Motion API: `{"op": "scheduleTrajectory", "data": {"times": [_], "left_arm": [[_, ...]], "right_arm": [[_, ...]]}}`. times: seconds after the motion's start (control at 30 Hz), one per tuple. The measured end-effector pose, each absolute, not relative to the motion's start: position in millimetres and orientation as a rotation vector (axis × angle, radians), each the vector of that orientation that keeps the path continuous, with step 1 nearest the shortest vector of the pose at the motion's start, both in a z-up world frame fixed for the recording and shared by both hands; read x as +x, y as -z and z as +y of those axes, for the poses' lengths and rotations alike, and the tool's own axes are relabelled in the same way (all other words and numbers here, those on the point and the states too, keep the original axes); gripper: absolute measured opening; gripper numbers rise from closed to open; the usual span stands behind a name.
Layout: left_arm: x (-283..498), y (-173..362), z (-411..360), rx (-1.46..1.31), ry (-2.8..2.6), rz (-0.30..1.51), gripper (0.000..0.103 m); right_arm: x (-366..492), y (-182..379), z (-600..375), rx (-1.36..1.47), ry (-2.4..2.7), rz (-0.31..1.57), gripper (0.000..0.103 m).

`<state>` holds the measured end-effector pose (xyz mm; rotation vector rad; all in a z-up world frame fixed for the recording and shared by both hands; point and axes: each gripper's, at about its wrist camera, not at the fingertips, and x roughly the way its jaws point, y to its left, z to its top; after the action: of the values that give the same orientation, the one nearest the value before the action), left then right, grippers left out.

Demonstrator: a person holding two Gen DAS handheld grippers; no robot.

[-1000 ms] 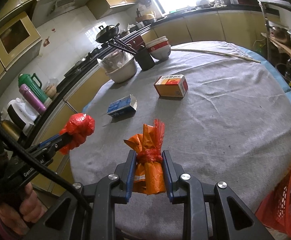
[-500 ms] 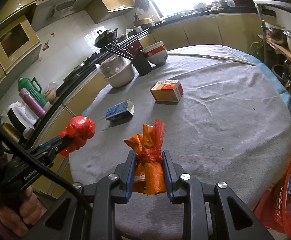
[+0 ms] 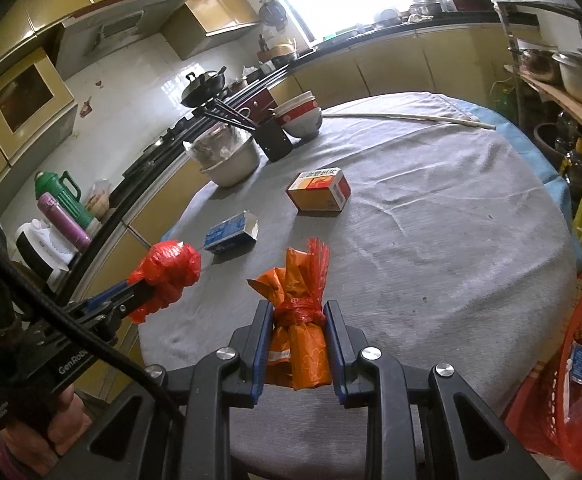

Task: Collect trash
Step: 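Lift the red bag and orange wrapper off the table with both tools, then carry the red bag and orange wrapper over the red basket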

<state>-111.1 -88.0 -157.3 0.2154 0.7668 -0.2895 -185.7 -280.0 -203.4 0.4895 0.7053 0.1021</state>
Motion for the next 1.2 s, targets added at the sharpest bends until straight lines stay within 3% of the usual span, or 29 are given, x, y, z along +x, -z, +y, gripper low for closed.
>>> {"op": "scheduleTrajectory", "data": {"times": [1.2], "left_arm": [[-144,140,-183,0.364,0.513,0.690,0.028]], "right_arm": [[-239,185,-345,0.540,0.071,0.616,0.028]]}}
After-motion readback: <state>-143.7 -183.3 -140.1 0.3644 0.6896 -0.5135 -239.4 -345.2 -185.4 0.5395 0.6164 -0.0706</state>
